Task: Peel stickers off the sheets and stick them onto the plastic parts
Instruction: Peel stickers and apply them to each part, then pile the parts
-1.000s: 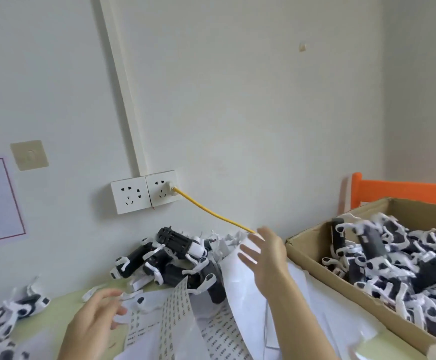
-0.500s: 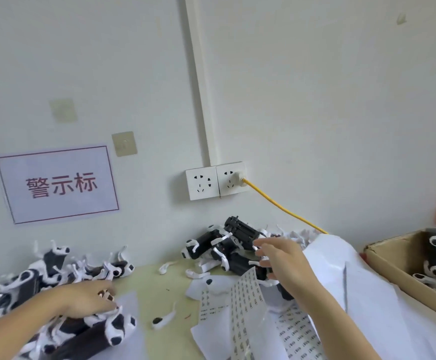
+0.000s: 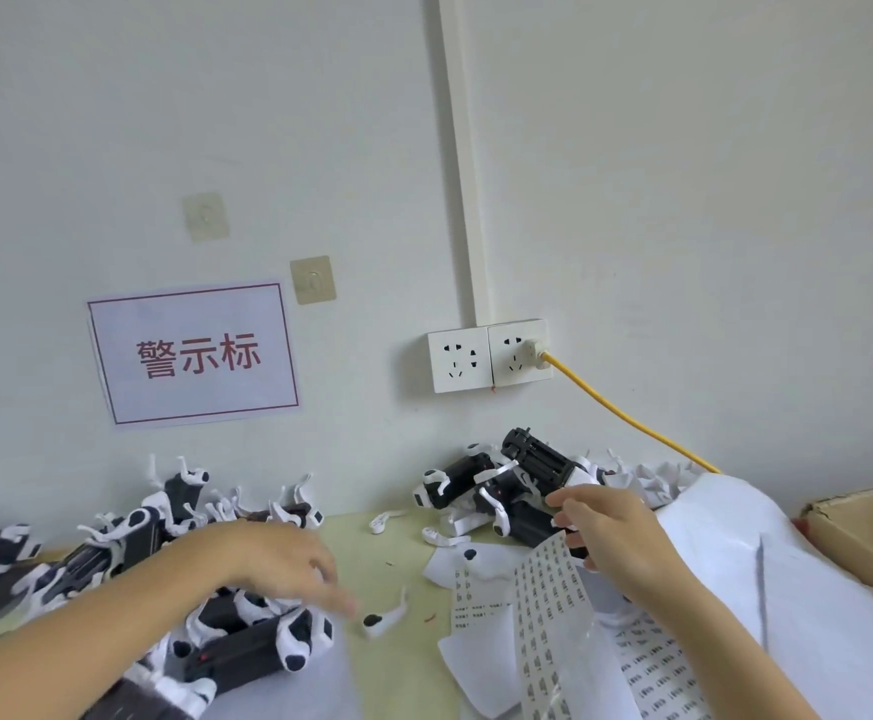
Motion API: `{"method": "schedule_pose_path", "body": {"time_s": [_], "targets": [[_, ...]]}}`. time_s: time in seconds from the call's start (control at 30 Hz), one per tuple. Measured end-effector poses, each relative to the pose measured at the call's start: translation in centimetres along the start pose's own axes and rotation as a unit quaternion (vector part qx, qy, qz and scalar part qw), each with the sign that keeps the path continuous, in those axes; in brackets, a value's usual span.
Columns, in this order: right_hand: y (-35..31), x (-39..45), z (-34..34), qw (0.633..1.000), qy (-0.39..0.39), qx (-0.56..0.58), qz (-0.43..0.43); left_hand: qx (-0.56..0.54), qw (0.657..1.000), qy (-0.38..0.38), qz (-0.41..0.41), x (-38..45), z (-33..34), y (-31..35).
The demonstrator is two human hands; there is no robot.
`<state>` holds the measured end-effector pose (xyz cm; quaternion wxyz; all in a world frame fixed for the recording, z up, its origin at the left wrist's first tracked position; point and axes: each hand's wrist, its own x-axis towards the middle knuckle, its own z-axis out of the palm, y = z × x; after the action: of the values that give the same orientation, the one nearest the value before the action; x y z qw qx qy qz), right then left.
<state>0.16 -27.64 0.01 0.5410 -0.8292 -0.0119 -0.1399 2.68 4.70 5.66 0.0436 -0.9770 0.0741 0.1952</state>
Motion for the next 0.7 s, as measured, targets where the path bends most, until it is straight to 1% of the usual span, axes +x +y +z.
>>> {"method": "schedule_pose_path", "body": {"time_s": [0.03,0.07,0.1,0.17,0.23,0.3,0.4,0.47,0.53,0.6,0.63,0.7], "targets": [[0.0,0.0,0.1,1.000,-0.001,-0.002,-0.003,0.078,0.996,-0.041,-0.028,-0.4,0.3,0.9],[-0.1,-0.1,0.1,1.000,-0.001,-0.004,-0.004,0.155,0.984,-0.066,-0.051,-0.6,0.8,1.7],[-0.2,-0.1,0.2,1.000,-0.001,-0.007,-0.006,0.213,0.973,-0.073,-0.058,-0.6,1.3,2.4],[-0.2,-0.3,0.4,1.000,-0.003,-0.017,-0.010,0.275,0.959,-0.048,-0.036,-0.4,2.1,3.2],[-0.1,-0.3,0.5,0.999,-0.008,-0.031,-0.017,0.277,0.960,-0.035,-0.026,-0.4,1.9,3.3],[0.0,-0.2,0.6,0.998,-0.011,-0.050,-0.024,0.228,0.973,-0.026,-0.015,-0.7,0.9,3.1],[0.3,0.1,0.7,0.997,-0.012,-0.081,-0.015,0.112,0.993,0.038,0.013,-1.3,-1.4,2.6],[0.6,0.2,0.7,0.993,-0.021,-0.113,0.003,0.035,0.994,0.093,0.034,-1.6,-2.9,2.5],[0.8,0.2,0.7,0.991,-0.029,-0.130,0.013,-0.059,0.985,0.150,0.058,-1.8,-4.3,2.8],[0.8,0.0,0.6,0.990,-0.017,-0.141,0.011,-0.183,0.958,0.203,0.083,-2.0,-4.8,3.6],[0.7,-0.1,0.5,0.989,-0.008,-0.150,0.011,-0.254,0.933,0.238,0.091,-2.0,-4.7,4.2],[0.6,-0.2,0.3,0.984,0.002,-0.178,0.013,-0.386,0.860,0.323,0.083,-1.7,-3.8,5.9]]}}
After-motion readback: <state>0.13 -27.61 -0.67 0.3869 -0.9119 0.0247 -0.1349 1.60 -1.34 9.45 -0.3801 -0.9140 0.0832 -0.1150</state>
